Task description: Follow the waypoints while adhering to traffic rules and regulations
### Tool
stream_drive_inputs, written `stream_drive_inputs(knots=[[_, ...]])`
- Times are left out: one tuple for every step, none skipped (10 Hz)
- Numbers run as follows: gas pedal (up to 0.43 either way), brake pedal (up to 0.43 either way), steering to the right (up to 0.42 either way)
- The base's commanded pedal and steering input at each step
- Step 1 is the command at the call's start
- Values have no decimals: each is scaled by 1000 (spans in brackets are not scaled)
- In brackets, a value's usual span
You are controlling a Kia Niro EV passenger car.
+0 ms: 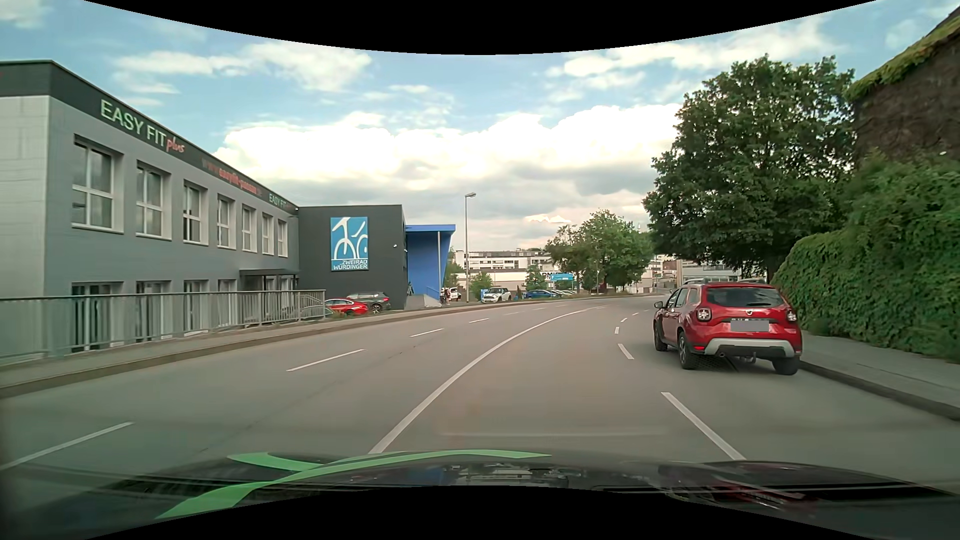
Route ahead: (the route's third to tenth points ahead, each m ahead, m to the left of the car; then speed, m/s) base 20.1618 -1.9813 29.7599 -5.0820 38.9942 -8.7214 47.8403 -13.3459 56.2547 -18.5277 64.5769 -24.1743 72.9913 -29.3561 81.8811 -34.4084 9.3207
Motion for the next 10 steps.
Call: stream_drive_inputs(knots=[[59,0,56],[47,0,57],[67,0,56],[67,0,55],[59,0,56],[59,0,56],[59,0,56],[47,0,56],[47,0,56],[47,0,56]])
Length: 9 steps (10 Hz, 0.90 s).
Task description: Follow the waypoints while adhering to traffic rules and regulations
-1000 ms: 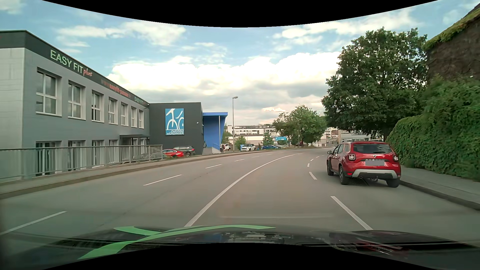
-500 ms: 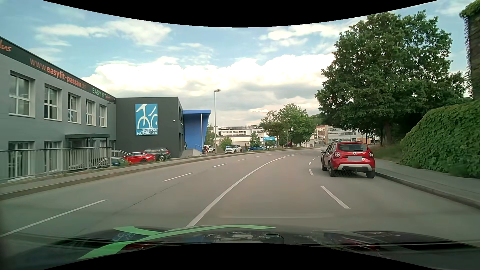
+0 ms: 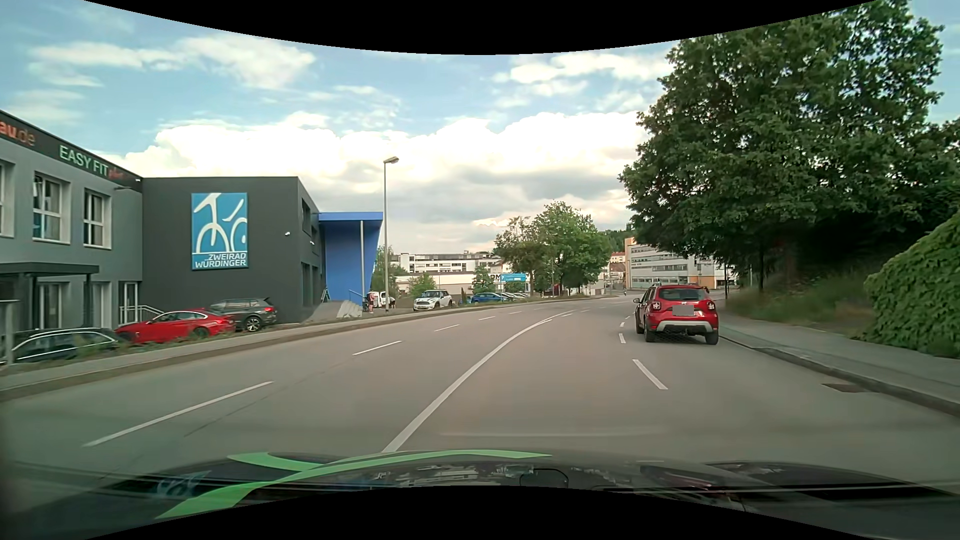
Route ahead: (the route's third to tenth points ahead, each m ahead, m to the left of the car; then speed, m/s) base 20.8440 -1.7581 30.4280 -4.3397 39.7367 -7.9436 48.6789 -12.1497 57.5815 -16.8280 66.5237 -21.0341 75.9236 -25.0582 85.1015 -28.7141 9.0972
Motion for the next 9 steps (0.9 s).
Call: stream_drive_inputs(knots=[[47,0,56],[39,0,56],[39,0,55],[39,0,54],[39,0,54],[39,0,53],[39,0,51],[39,0,49],[39,0,48]])
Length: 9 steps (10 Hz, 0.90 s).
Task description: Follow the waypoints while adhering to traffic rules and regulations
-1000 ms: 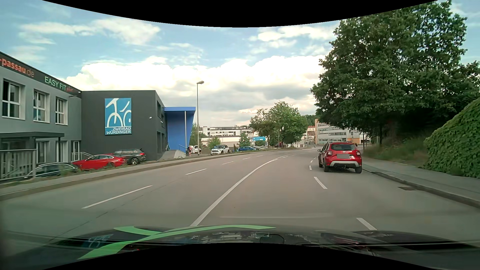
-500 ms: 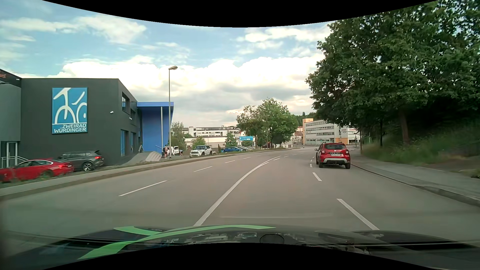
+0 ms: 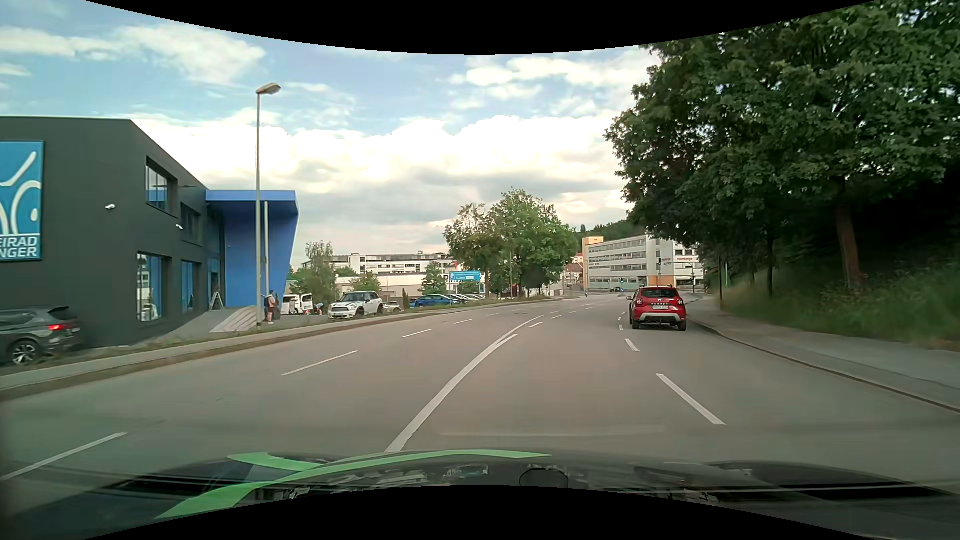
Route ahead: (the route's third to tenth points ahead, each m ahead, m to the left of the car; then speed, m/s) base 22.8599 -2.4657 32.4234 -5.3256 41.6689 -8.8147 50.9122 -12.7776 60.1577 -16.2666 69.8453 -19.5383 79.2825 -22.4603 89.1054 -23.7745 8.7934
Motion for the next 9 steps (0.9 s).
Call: stream_drive_inputs(knots=[[39,0,47],[39,0,46],[39,0,42],[39,0,40],[39,0,36],[39,0,35],[39,0,35],[47,0,35],[47,0,37]])
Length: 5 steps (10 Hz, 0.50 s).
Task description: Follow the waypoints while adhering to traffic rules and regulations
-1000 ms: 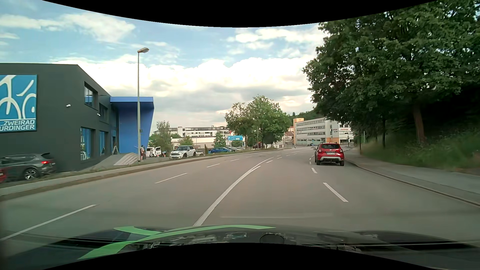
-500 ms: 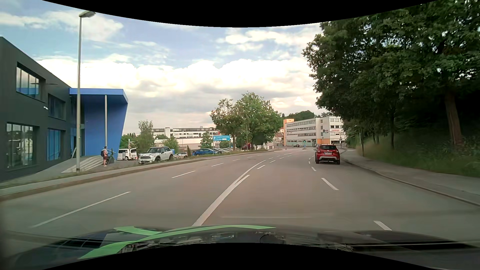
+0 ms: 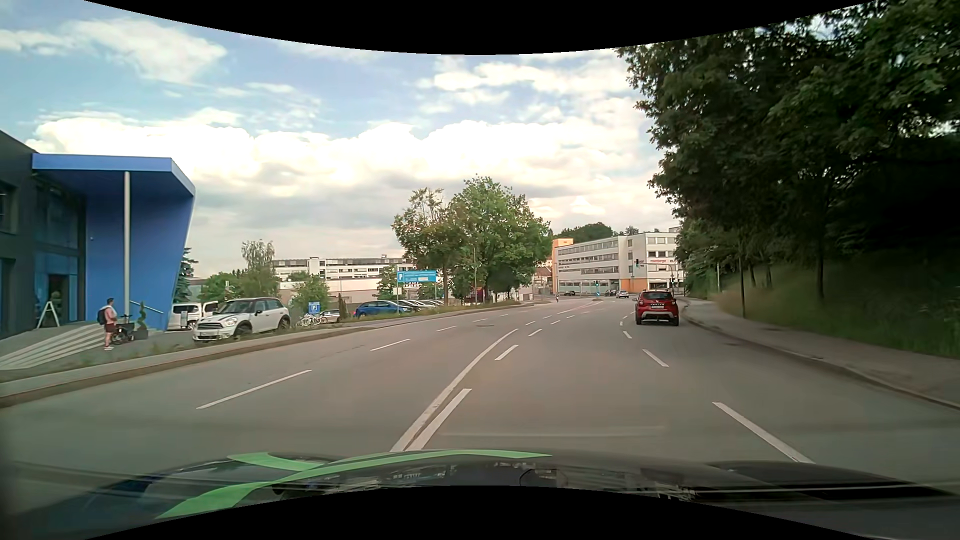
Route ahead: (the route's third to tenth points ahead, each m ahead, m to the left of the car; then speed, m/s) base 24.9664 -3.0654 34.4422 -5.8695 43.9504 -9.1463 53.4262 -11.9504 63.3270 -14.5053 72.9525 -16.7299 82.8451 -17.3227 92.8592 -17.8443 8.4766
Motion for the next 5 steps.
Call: stream_drive_inputs(knots=[[59,0,38],[67,0,38],[79,0,39],[79,0,39],[79,0,39]])
